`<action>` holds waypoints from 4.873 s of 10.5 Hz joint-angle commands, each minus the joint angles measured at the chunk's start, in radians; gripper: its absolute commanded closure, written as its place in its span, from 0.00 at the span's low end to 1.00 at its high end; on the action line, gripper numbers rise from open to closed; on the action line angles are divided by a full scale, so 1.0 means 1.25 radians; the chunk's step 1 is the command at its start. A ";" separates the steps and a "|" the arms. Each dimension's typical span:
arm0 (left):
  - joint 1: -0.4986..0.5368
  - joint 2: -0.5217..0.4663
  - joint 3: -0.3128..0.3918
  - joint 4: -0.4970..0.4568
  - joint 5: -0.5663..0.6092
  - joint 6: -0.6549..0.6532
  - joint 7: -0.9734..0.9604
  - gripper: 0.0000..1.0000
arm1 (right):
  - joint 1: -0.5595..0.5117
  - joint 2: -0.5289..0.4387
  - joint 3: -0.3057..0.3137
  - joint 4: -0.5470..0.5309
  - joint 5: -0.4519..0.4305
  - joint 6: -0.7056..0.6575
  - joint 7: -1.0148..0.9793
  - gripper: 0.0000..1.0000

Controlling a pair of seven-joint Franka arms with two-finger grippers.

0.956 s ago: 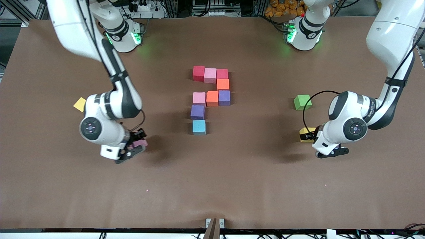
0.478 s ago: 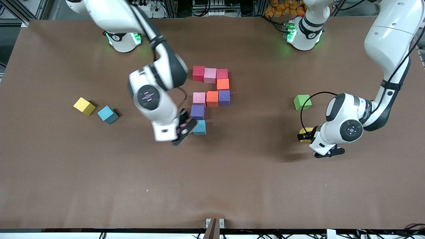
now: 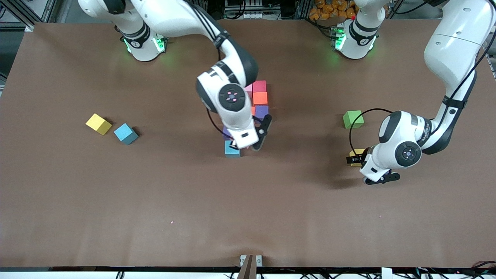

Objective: Form number 2 with 11 blocks
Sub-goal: 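Carry the pink cube with the right gripper toward the arrangement, then lower pink onto cyan with the right gripper while the left gripper carries yellow, then withdraw the right gripper while the left gripper lowers yellow beside pink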

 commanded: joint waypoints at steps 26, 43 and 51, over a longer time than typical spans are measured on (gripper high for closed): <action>-0.073 -0.018 -0.079 0.080 -0.085 0.013 -0.766 0.72 | 0.012 0.172 -0.005 0.074 -0.091 0.053 -0.263 0.72; -0.166 -0.011 -0.079 0.107 -0.134 0.018 -1.246 0.77 | 0.017 0.147 -0.005 0.054 -0.101 0.038 -0.248 0.00; -0.258 0.022 -0.078 0.107 -0.146 0.118 -1.274 0.77 | -0.043 0.088 -0.018 0.061 -0.090 -0.013 -0.213 0.00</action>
